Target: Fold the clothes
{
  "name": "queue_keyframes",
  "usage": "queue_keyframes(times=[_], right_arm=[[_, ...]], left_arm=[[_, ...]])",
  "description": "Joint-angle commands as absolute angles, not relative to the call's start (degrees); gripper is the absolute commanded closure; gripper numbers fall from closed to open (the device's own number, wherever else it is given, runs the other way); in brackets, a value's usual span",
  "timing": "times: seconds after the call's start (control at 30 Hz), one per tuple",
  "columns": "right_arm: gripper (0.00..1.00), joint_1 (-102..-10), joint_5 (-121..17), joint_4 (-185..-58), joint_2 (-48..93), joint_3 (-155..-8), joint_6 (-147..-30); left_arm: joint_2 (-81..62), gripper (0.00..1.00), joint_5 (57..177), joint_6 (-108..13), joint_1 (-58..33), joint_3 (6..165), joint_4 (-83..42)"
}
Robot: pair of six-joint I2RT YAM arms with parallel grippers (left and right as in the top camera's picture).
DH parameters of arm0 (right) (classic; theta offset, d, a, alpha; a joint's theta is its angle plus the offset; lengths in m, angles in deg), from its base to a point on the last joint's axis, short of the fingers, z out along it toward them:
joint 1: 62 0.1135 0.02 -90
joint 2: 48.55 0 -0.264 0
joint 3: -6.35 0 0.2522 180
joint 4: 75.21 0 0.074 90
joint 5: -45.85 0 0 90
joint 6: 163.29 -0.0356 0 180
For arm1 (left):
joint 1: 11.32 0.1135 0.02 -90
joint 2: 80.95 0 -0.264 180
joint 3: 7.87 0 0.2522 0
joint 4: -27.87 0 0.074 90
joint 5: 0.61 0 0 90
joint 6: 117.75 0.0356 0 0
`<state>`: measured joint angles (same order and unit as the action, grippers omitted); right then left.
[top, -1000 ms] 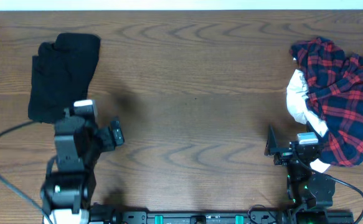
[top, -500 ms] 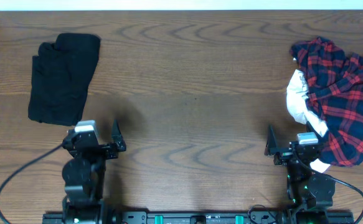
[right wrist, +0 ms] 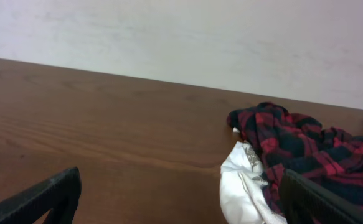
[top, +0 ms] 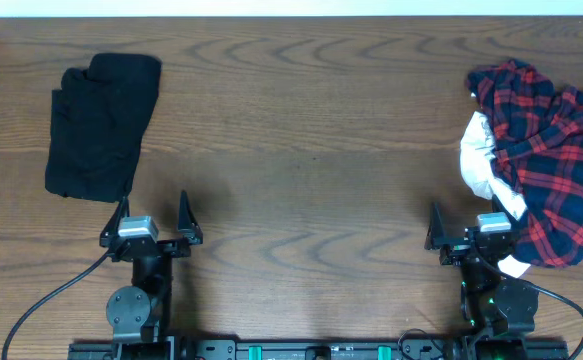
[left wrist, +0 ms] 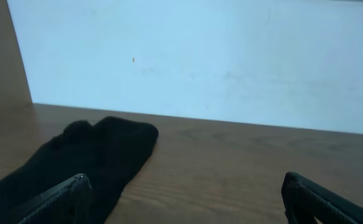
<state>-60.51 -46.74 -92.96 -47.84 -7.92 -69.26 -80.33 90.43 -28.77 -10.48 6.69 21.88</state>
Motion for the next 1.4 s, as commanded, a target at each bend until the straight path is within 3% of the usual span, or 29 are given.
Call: queue_keyframes(times=[0.0,0.23,1.37], right_arm=[[0.01,-60.86,-46.98,-93.05,-48.25,-7.73,-68.5],[0.01,-60.88,-46.98,-93.05,-48.25,-7.73,-68.5],[0.01,-60.88,-46.98,-93.07,-48.25,-7.73,-68.5]], left_arm=[[-80.85,0.02,89.77,-26.34,-11.09,6.12,21.13],[-80.85,0.02,90.38,-29.4,-11.26,6.12,9.66],[-80.72,0.02,90.36,-29.53,-13.71,6.12,10.05]])
